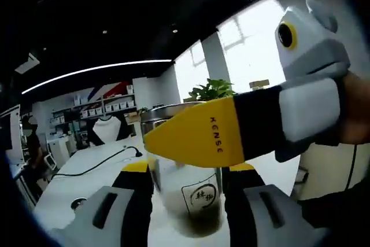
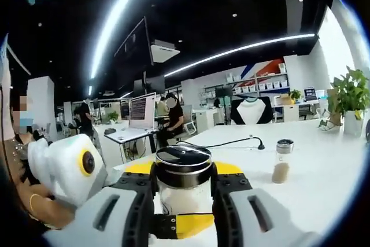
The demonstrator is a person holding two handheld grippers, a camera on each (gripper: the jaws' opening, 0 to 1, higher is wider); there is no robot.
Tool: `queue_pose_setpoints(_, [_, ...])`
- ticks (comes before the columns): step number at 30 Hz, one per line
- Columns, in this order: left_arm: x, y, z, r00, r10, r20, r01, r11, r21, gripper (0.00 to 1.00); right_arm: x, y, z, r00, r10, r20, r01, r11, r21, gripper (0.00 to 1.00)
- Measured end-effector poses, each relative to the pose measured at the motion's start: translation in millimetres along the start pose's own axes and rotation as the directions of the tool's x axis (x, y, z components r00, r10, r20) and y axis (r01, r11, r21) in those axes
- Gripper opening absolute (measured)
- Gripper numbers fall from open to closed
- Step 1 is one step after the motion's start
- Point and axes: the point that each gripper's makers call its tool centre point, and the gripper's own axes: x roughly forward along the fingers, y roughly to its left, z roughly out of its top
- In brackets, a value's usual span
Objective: Rotate the seasoning bottle until the label or dispensing opening points toward the visible target arrow and the bottle remains upright within the marked orientation range
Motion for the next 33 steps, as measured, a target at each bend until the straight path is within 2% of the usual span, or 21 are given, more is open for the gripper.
queue_pose_setpoints(5, [-4.6,9.4,-12.0,0.999,0.005,-0.042,-0.004,1.000,0.019,0.58,7.1,-14.9,-12.2,0.999,-0.019,-0.027,0.019,1.000,-0.006,0.34])
queue_pose_setpoints(7, [-7.4,11.6,-22.2,0.996,0.000,-0.085,0.001,1.000,0.013,0.62,8.0,-20.7,-14.7,0.999,-0.027,-0.032,0.027,1.000,-0.007,0.34])
queue_pose_setpoints(9, [-10.2,15.3,-28.7,0.995,0.001,-0.101,0.000,1.000,0.009,0.65,9.0,-27.1,-17.4,0.999,-0.038,-0.039,0.038,0.999,-0.012,0.34])
queue_pose_setpoints(10, [-12.8,18.3,-31.4,0.993,0.009,-0.114,-0.008,1.000,0.007,0.65,9.9,-30.8,-18.6,0.998,-0.043,-0.042,0.042,0.999,-0.014,0.34])
queue_pose_setpoints(15, [-29.0,40.3,-30.8,0.992,0.072,-0.108,-0.079,0.995,-0.061,0.65,14.2,-45.0,-24.3,0.997,-0.056,-0.055,0.055,0.998,-0.027,0.34])
queue_pose_setpoints(16, [-35.3,47.6,-37.2,0.984,0.098,-0.150,-0.113,0.989,-0.092,0.63,17.0,-48.5,-27.0,0.997,-0.058,-0.060,0.056,0.998,-0.030,0.34])
queue_pose_setpoints(17, [-38.2,51.4,-39.8,0.981,0.102,-0.166,-0.118,0.989,-0.091,0.62,18.9,-51.3,-29.0,0.996,-0.064,-0.066,0.062,0.998,-0.031,0.34])
queue_pose_setpoints(18, [-40.5,56.5,-39.8,0.980,0.115,-0.162,-0.129,0.988,-0.082,0.62,22.3,-55.4,-33.0,0.994,-0.071,-0.079,0.067,0.997,-0.045,0.34])
queue_pose_setpoints(21, [-56.4,87.7,-44.1,0.956,0.250,-0.152,-0.255,0.967,-0.012,0.63,29.6,-64.8,-41.5,0.991,-0.081,-0.104,0.073,0.994,-0.076,0.34])
queue_pose_setpoints(23, [-63.4,95.2,-54.3,0.946,0.259,-0.194,-0.270,0.962,-0.031,0.65,33.8,-70.2,-45.1,0.991,-0.083,-0.110,0.074,0.994,-0.077,0.34])
queue_pose_setpoints(25, [-68.8,101.3,-58.3,0.942,0.268,-0.204,-0.284,0.957,-0.054,0.67,37.2,-72.6,-47.0,0.991,-0.077,-0.110,0.068,0.995,-0.077,0.34])
queue_pose_setpoints(28, [-79.7,111.7,-57.6,0.937,0.300,-0.178,-0.318,0.945,-0.083,0.69,41.7,-73.7,-48.9,0.992,-0.068,-0.109,0.060,0.995,-0.074,0.34])
queue_pose_setpoints(33, [-94.8,120.7,-59.3,0.923,0.326,-0.203,-0.348,0.934,-0.084,0.72,50.0,-76.9,-53.3,0.992,-0.060,-0.111,0.052,0.996,-0.072,0.34])
